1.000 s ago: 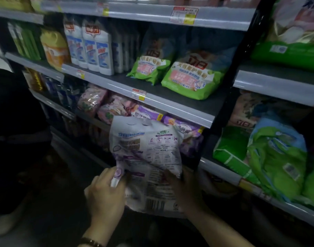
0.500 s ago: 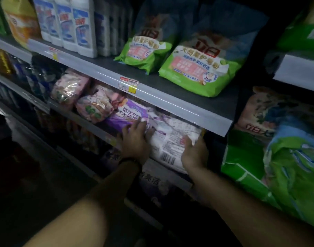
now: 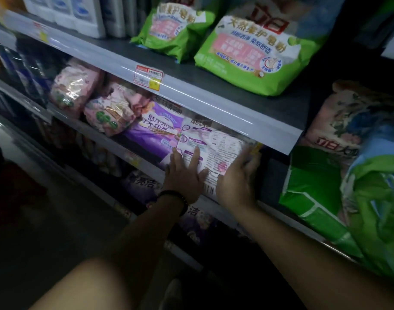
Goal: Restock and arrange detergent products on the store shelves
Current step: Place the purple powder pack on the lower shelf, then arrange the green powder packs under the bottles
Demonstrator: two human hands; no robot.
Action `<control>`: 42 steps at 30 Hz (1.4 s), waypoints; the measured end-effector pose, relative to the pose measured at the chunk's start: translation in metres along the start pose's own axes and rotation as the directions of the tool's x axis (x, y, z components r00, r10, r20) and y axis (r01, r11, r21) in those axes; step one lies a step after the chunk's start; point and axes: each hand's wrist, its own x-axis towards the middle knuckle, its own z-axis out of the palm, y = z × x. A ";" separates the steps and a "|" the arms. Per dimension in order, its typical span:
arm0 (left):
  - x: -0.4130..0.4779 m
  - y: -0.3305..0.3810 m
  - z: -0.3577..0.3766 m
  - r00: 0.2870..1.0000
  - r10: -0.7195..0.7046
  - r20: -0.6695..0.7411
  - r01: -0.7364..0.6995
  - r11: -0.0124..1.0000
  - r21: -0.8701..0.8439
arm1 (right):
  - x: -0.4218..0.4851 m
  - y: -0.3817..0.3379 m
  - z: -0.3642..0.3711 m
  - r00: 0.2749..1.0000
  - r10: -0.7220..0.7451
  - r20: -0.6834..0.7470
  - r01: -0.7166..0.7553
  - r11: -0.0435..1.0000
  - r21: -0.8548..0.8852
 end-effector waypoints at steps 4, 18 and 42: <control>0.004 -0.001 -0.025 0.974 0.000 0.226 0.015 0.998 -0.066 | -0.051 0.014 -0.017 0.945 -0.282 0.163 0.313 0.925 -0.215; -0.116 0.134 -0.096 0.948 0.190 0.256 -0.152 0.975 -0.160 | -0.105 0.071 -0.176 0.903 -0.353 0.245 0.333 0.935 0.117; -0.258 0.418 -0.079 0.761 0.588 0.273 -0.501 0.801 -0.327 | -0.214 0.323 -0.402 0.917 0.396 -0.053 -0.335 0.834 0.439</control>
